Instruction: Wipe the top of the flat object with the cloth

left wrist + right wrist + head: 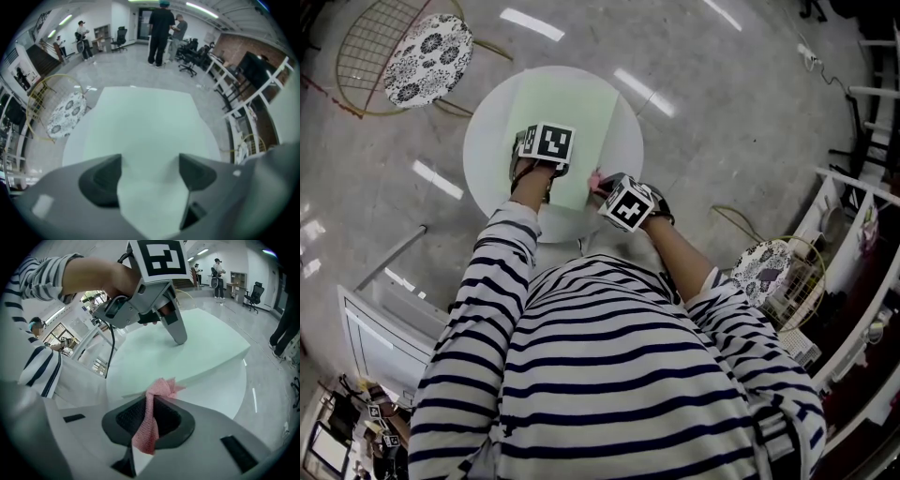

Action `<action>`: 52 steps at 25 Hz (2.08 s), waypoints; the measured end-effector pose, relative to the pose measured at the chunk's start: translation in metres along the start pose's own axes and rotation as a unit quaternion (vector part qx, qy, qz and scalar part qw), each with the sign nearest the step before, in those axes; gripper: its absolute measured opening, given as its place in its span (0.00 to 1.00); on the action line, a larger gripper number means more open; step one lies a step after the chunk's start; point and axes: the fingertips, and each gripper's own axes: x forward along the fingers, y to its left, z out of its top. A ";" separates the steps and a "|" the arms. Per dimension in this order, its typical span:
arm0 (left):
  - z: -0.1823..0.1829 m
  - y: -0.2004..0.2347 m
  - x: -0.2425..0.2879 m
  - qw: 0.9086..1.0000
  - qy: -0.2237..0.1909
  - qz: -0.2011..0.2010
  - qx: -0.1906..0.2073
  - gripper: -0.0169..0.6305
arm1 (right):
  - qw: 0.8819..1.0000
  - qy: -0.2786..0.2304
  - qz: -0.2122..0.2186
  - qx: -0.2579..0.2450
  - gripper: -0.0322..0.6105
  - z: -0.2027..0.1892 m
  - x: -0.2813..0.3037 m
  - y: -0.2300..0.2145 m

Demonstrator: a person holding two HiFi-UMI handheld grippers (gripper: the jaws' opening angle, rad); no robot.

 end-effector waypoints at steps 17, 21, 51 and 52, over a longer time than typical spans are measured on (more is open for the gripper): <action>0.001 0.002 -0.001 1.000 0.002 -0.001 -0.002 0.61 | 0.986 0.025 0.155 -0.059 0.11 0.003 0.007 0.113; 0.002 0.001 -0.002 1.000 0.003 -0.003 -0.001 0.61 | 0.993 0.025 0.087 -0.078 0.11 0.015 0.028 0.099; -0.089 -0.074 -0.019 0.981 0.080 -0.104 0.145 0.57 | 0.967 -0.083 -0.232 0.055 0.11 0.087 -0.051 -0.188; -0.088 -0.074 -0.019 0.980 0.081 -0.103 0.153 0.56 | 0.965 -0.094 -0.238 0.065 0.11 0.091 -0.058 -0.196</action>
